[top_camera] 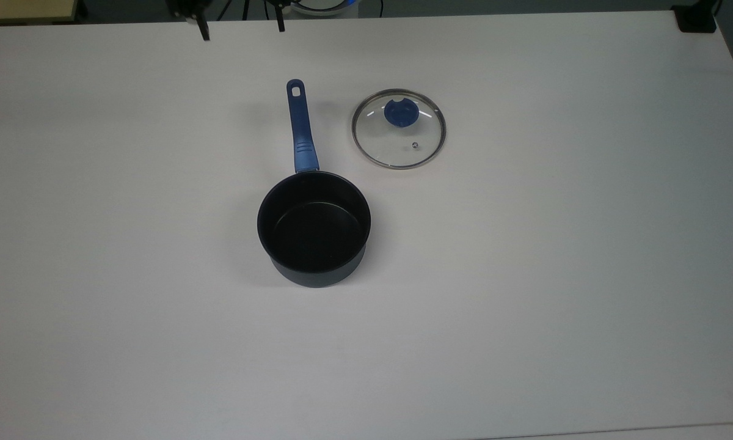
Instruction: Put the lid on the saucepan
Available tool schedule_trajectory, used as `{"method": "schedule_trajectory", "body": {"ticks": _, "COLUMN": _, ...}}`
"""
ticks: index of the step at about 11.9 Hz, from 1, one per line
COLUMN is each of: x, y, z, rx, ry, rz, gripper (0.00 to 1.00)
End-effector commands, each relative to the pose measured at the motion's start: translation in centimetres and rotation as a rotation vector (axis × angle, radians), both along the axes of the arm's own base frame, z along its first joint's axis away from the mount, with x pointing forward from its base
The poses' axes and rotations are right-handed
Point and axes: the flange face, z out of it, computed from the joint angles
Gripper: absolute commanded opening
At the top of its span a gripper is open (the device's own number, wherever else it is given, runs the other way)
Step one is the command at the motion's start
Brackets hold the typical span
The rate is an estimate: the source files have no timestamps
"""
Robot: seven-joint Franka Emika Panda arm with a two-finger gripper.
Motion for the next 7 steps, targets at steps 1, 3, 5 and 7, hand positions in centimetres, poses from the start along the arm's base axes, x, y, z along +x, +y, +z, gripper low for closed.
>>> {"method": "schedule_trajectory", "body": {"ticks": 1, "x": -1.9, "y": 5.7, "z": -4.5, "rx": -0.034, "ry": 0.122, "rz": 0.108, "gripper": 1.00}}
{"method": "schedule_trajectory", "body": {"ticks": 3, "x": -3.6, "y": 11.3, "z": -9.3, "rx": -0.084, "ry": 0.189, "rz": 0.021, "gripper": 1.00}}
{"method": "schedule_trajectory", "body": {"ticks": 5, "x": -4.7, "y": 15.9, "z": -13.2, "rx": -0.099, "ry": 0.182, "rz": 0.064, "gripper": 1.00}}
{"method": "schedule_trajectory", "body": {"ticks": 7, "x": -5.0, "y": 17.1, "z": -15.8, "rx": -0.094, "ry": 0.179, "rz": 0.089, "gripper": 1.00}}
